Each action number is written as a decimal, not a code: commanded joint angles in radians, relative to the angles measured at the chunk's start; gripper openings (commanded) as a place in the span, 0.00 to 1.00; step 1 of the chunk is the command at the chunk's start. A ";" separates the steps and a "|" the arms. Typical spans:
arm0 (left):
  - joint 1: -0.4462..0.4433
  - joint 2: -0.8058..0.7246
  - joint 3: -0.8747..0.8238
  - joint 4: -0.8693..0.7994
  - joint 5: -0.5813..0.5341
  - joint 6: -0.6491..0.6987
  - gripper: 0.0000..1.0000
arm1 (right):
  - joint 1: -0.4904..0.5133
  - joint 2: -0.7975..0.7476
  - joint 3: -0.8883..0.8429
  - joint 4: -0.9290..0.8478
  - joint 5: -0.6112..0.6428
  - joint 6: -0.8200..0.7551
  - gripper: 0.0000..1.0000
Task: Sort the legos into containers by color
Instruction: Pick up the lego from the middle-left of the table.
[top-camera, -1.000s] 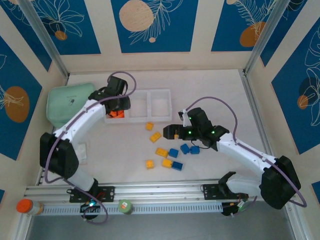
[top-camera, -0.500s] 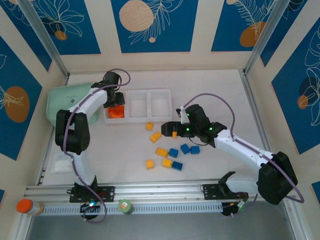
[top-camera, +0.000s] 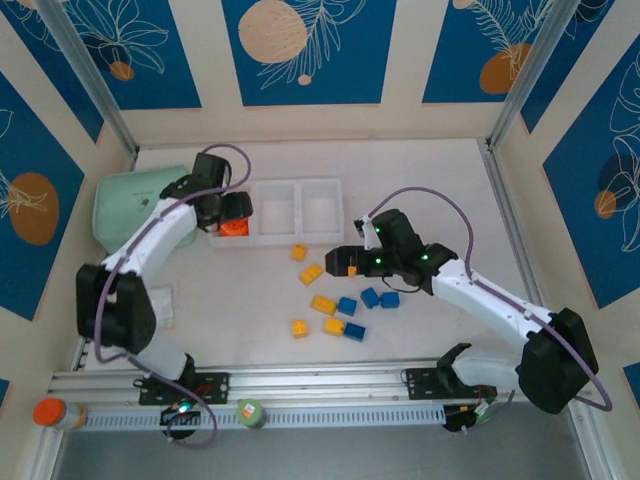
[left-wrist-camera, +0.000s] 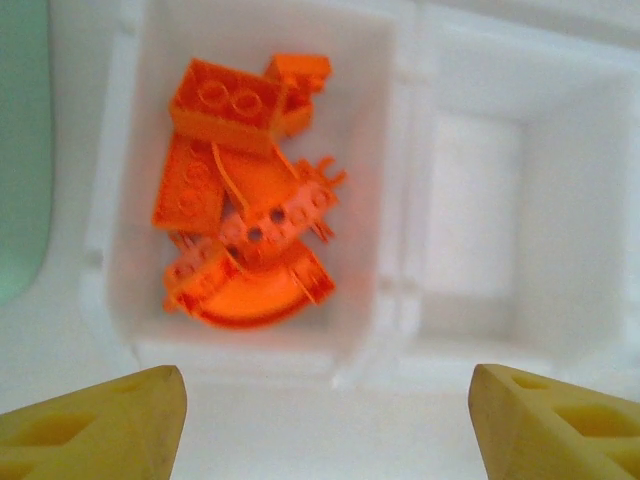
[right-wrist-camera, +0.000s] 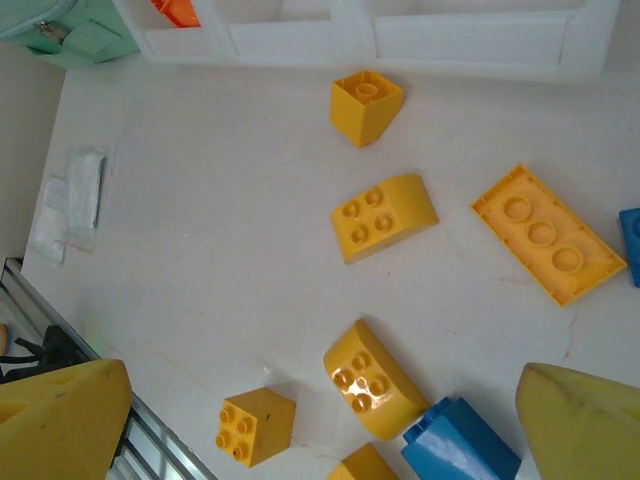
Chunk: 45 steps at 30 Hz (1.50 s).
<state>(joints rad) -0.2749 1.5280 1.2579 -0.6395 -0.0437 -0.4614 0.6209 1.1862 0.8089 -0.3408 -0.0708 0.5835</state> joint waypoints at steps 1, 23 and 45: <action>-0.069 -0.098 -0.106 0.002 0.064 -0.059 0.76 | 0.007 -0.038 -0.037 -0.065 0.013 0.005 0.99; -0.762 -0.286 -0.400 -0.030 -0.137 -0.595 0.79 | 0.129 -0.180 -0.285 -0.026 0.052 0.078 0.99; -0.928 -0.050 -0.426 0.088 -0.171 -0.736 0.74 | 0.083 -0.232 -0.325 -0.014 0.061 0.064 0.99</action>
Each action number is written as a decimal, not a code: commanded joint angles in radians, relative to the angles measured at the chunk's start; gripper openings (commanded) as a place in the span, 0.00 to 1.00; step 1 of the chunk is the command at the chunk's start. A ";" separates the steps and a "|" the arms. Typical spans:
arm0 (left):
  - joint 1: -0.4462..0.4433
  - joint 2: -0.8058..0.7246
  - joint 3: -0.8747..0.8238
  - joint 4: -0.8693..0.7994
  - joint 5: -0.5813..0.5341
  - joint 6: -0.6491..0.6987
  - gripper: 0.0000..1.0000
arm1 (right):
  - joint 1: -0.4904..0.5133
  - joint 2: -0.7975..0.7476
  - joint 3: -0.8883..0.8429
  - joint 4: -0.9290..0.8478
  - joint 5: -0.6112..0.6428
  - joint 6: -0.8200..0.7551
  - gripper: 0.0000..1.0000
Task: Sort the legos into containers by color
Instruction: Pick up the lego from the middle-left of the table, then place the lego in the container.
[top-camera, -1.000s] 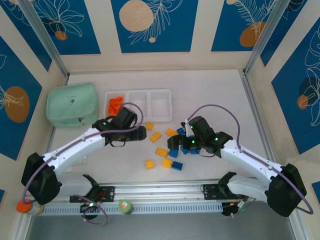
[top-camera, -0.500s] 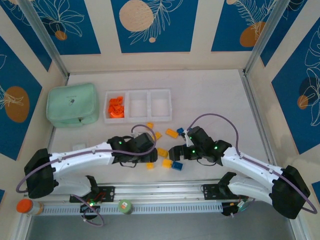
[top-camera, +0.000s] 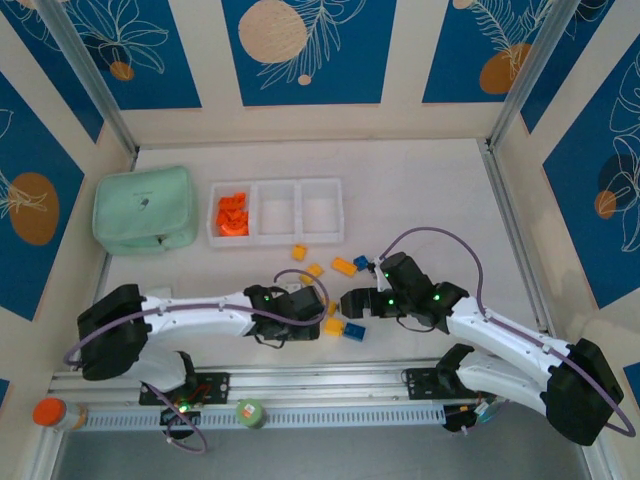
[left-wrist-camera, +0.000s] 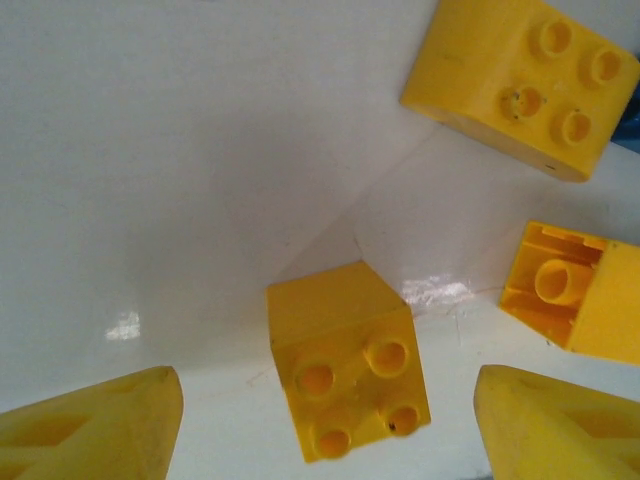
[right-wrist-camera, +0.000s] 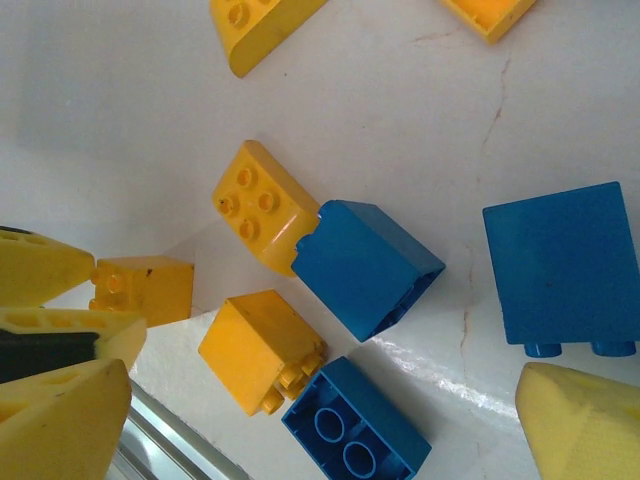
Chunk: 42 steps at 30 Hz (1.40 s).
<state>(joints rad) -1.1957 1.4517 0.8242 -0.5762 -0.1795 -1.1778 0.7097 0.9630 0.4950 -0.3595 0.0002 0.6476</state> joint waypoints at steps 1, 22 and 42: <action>-0.007 0.039 0.009 0.032 -0.031 -0.019 0.73 | -0.006 -0.008 -0.011 0.005 -0.011 0.000 0.99; -0.007 0.019 -0.016 0.025 -0.053 -0.023 0.22 | -0.030 0.008 0.014 0.010 -0.044 -0.011 0.99; 0.355 -0.188 0.266 -0.186 -0.153 0.417 0.10 | -0.093 0.103 0.199 0.017 -0.094 -0.037 0.99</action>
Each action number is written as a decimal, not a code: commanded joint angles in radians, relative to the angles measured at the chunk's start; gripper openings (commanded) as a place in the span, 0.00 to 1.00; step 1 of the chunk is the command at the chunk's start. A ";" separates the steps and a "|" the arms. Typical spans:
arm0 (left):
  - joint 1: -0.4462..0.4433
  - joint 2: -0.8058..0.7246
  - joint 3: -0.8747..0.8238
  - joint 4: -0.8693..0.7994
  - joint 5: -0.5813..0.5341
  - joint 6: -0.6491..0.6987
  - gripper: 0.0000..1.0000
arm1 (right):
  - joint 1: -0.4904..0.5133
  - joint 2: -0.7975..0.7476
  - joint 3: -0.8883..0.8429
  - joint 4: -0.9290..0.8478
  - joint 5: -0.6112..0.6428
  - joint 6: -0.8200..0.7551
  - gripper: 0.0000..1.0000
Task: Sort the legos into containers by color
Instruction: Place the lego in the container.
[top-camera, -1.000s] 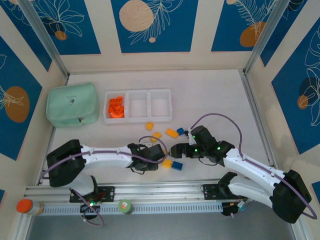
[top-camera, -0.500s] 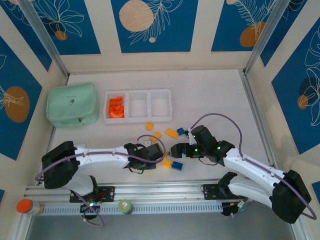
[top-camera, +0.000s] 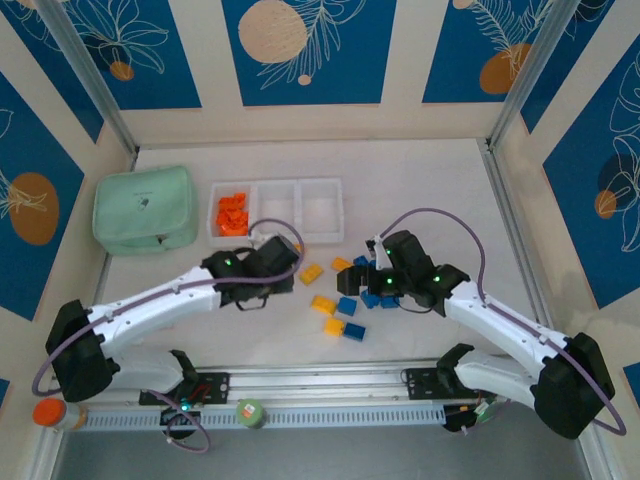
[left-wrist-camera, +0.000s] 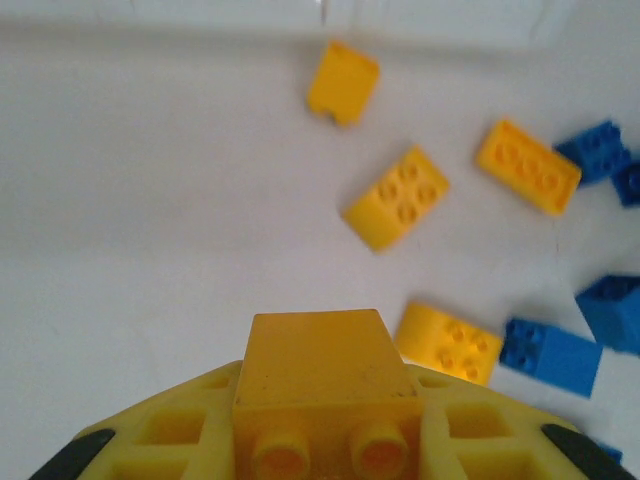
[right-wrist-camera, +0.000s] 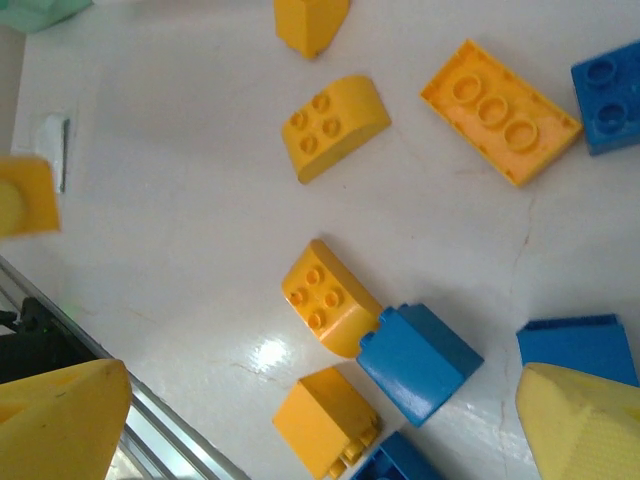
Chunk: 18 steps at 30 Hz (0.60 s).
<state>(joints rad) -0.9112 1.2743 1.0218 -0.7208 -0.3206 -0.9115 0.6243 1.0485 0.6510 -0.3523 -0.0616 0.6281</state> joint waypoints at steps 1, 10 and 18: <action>0.103 -0.005 0.097 -0.040 -0.008 0.178 0.10 | -0.010 0.027 0.048 0.018 -0.028 -0.018 0.99; 0.390 0.247 0.390 0.069 0.109 0.378 0.10 | -0.047 0.130 0.138 0.074 -0.009 -0.029 0.99; 0.480 0.587 0.639 0.056 0.188 0.425 0.10 | -0.082 0.215 0.195 0.088 -0.033 -0.040 0.99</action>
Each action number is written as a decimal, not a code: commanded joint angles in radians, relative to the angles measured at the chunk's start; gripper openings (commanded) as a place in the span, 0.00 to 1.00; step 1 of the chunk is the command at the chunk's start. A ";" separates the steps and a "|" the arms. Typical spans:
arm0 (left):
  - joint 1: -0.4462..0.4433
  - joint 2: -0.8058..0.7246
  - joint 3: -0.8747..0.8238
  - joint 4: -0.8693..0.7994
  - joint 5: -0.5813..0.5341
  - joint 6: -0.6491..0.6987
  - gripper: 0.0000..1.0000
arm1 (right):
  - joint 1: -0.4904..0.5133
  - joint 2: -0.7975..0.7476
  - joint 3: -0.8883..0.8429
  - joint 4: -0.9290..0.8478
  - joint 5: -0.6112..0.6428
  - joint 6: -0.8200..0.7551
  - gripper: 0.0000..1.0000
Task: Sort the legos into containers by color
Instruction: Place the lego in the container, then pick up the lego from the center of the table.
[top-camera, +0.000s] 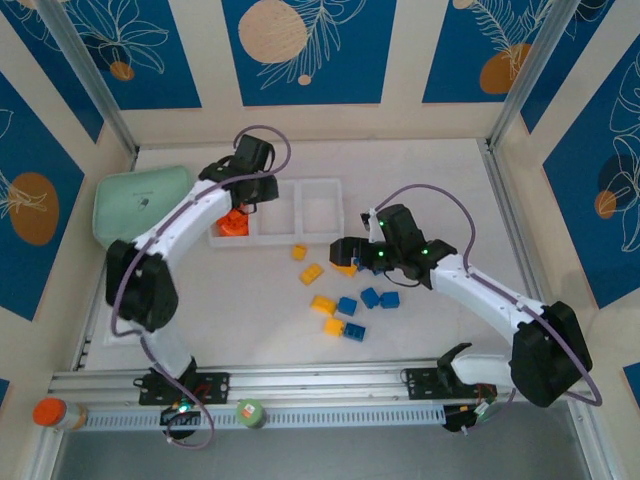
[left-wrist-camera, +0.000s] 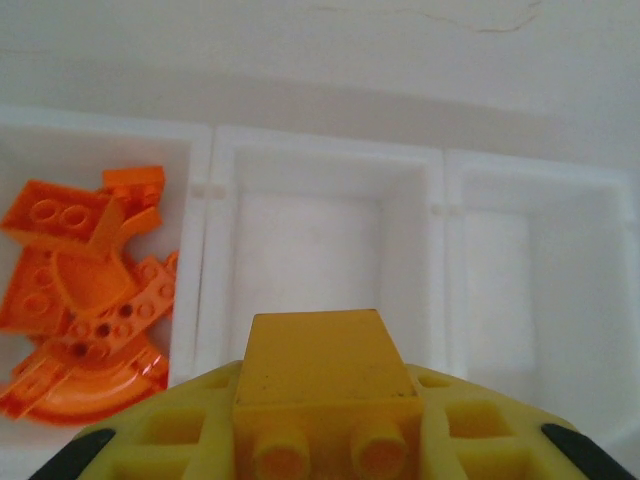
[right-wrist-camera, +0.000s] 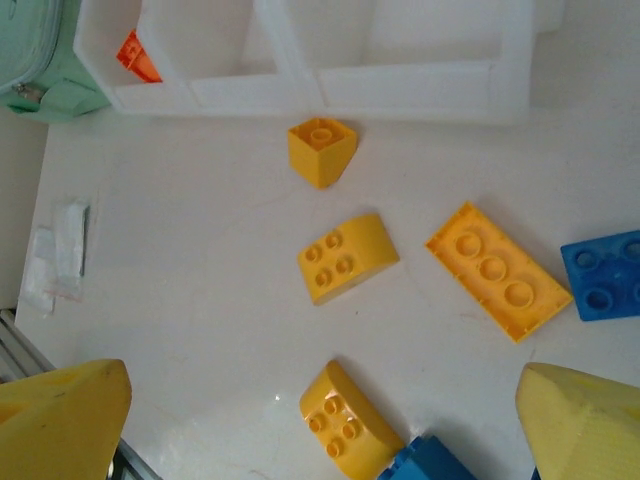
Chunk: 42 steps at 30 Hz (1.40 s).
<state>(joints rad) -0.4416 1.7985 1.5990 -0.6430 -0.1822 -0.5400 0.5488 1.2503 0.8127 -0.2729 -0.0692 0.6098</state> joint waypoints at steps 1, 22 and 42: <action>0.011 0.088 0.076 -0.025 0.040 0.057 0.11 | -0.008 0.020 0.037 0.008 -0.028 -0.025 0.99; 0.008 0.084 0.076 -0.105 0.041 0.088 0.50 | -0.041 -0.017 0.090 -0.105 -0.056 -0.090 0.99; -0.330 -0.221 -0.524 0.257 0.120 -0.015 0.69 | -0.078 -0.117 -0.191 -0.025 -0.067 -0.024 0.99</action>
<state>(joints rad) -0.7650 1.5764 1.1114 -0.4969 -0.0811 -0.5392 0.4816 1.1591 0.6430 -0.3416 -0.1135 0.5663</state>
